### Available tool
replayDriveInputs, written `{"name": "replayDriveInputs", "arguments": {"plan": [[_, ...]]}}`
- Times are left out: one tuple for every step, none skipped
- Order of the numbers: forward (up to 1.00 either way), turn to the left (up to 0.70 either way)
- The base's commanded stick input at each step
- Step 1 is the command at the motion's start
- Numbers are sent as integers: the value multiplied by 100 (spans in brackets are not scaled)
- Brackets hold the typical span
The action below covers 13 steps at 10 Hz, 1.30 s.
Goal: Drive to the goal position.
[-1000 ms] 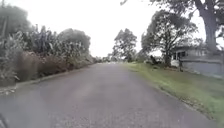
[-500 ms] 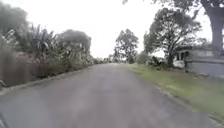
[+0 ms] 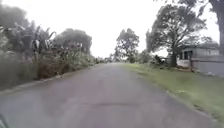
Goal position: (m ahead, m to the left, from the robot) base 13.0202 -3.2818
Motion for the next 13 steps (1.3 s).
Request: {"name": "replayDriveInputs", "arguments": {"plan": [[100,0],[100,0],[100,0],[100,0],[100,0],[100,0],[100,0],[100,0],[100,0],[100,0],[100,0],[100,0],[100,0]]}}
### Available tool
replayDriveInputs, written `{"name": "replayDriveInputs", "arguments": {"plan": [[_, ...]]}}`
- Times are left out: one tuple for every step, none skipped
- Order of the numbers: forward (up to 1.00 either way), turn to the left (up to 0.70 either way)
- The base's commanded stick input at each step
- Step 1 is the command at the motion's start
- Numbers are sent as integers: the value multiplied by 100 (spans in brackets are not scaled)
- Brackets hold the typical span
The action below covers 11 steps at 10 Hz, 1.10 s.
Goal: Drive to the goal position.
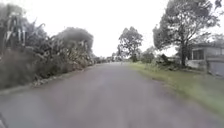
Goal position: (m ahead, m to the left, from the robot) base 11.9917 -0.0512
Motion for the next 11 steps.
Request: {"name": "replayDriveInputs", "arguments": {"plan": [[100,0],[100,0],[100,0],[100,0],[100,0],[100,0],[100,0],[100,0],[100,0],[100,0],[100,0]]}}
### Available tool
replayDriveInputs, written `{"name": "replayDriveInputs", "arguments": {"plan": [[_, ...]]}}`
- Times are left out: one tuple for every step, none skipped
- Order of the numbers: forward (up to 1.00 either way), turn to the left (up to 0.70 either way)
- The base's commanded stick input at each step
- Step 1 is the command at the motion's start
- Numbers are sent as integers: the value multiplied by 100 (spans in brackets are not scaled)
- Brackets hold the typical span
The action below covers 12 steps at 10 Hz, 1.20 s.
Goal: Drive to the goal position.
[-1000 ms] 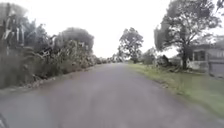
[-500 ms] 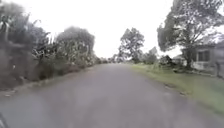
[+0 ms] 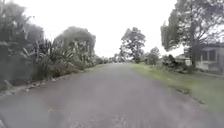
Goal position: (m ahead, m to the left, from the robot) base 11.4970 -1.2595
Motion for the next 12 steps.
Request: {"name": "replayDriveInputs", "arguments": {"plan": [[100,0],[100,0],[100,0],[100,0],[100,0],[100,0],[100,0],[100,0],[100,0],[100,0],[100,0],[100,0]]}}
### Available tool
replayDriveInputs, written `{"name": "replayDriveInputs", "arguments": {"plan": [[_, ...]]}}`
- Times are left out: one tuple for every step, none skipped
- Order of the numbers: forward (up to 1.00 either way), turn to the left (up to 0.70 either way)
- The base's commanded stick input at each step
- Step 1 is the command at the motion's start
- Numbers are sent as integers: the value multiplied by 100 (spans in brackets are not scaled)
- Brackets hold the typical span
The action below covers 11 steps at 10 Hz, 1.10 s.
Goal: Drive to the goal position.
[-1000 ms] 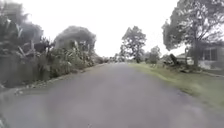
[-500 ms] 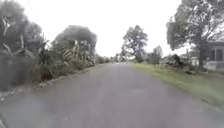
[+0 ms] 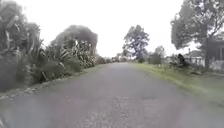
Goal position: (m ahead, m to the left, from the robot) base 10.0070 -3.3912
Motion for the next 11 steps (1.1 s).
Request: {"name": "replayDriveInputs", "arguments": {"plan": [[100,0],[100,0],[100,0],[100,0],[100,0],[100,0],[100,0],[100,0],[100,0],[100,0],[100,0]]}}
